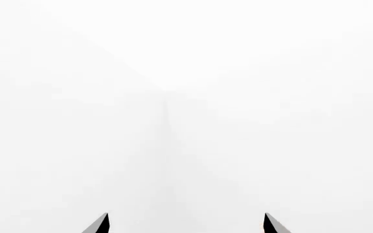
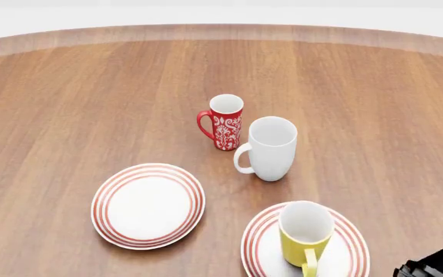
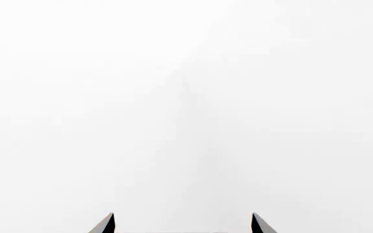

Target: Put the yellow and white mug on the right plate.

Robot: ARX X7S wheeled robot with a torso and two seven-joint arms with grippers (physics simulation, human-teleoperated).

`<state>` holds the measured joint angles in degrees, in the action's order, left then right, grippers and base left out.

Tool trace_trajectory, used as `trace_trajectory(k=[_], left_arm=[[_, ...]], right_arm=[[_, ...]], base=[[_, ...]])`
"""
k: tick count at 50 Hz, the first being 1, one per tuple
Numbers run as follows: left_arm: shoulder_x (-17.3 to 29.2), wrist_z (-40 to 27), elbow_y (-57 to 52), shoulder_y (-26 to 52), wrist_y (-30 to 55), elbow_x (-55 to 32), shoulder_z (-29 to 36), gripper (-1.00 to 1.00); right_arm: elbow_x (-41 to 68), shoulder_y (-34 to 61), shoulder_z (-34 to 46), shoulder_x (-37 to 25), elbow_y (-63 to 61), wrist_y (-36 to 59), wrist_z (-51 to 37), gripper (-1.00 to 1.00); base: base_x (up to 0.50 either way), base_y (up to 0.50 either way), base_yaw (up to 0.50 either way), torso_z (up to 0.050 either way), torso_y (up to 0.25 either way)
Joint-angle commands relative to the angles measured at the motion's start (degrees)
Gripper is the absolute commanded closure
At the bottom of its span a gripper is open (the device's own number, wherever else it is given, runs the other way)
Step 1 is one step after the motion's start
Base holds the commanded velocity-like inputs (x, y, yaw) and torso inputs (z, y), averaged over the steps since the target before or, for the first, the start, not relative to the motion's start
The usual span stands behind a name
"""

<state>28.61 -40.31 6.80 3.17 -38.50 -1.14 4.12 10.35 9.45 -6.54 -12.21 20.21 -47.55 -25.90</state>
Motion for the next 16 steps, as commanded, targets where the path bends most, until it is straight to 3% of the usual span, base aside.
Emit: trace_trajectory(k=[1, 10, 16], left_arm=[[3.17, -6.23, -5.42, 3.64, 0.64, 5.16, -13.22, -1.0], [6.31, -10.28, -18.93, 2.8, 7.74, 1.49, -26.14, -1.0], [6.64, -10.42, -20.83, 2.59, 8.39, 2.82, -27.29, -1.0]], right_arm=[[-8.52, 5.36, -12.65, -0.69, -1.71, -7.62, -7.32, -1.0], [-5.12, 5.97, -17.74, -3.66, -14.16, -3.26, -10.32, -1.0], [-4.39, 5.8, -17.45, -3.62, -15.86, -2.98, -10.38, -1.0]], base=[[0.0, 0.0, 0.0, 0.0, 0.0], [0.0, 0.0, 0.0, 0.0, 0.0], [0.0, 0.0, 0.0, 0.0, 0.0]])
